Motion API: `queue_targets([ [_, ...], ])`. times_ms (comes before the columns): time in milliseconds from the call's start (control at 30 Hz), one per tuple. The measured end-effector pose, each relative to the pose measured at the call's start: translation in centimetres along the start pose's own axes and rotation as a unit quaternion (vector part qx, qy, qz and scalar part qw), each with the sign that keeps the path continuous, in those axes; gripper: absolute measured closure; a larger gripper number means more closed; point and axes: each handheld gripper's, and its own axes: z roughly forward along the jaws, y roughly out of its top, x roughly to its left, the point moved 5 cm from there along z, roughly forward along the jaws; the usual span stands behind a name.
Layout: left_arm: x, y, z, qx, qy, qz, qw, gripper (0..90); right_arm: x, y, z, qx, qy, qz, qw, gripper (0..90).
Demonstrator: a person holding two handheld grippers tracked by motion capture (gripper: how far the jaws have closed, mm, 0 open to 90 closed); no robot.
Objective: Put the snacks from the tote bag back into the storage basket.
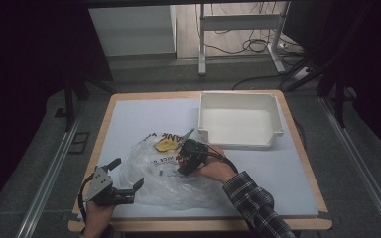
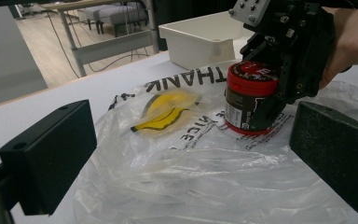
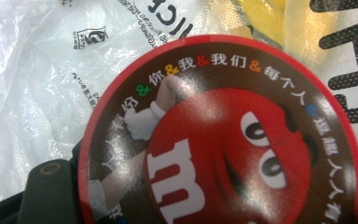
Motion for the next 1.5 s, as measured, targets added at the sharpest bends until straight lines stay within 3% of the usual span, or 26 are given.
queue_targets([
  [367,0.0,0.0,0.0,0.002,0.002,0.002,1.0,0.5,0.0,0.0,-0.4,-0.004,0.001,-0.004,1.0,25.8],
  [533,-0.1,0.0,0.0,0.004,0.002,0.004,1.0,0.5,0.0,0.3,-1.4,-0.011,0.006,-0.002,0.9999,25.8],
  [1067,0.2,0.1,-0.1,-0.009,0.005,-0.006,0.9999,0.0,0.8,0.8,-3.4,-0.01,0.001,-0.029,0.9995,25.9],
  [1500,0.3,0.1,-0.2,-0.014,0.007,-0.008,0.9998,0.0,0.4,0.0,-4.8,-0.011,-0.002,-0.031,0.9995,25.9],
])
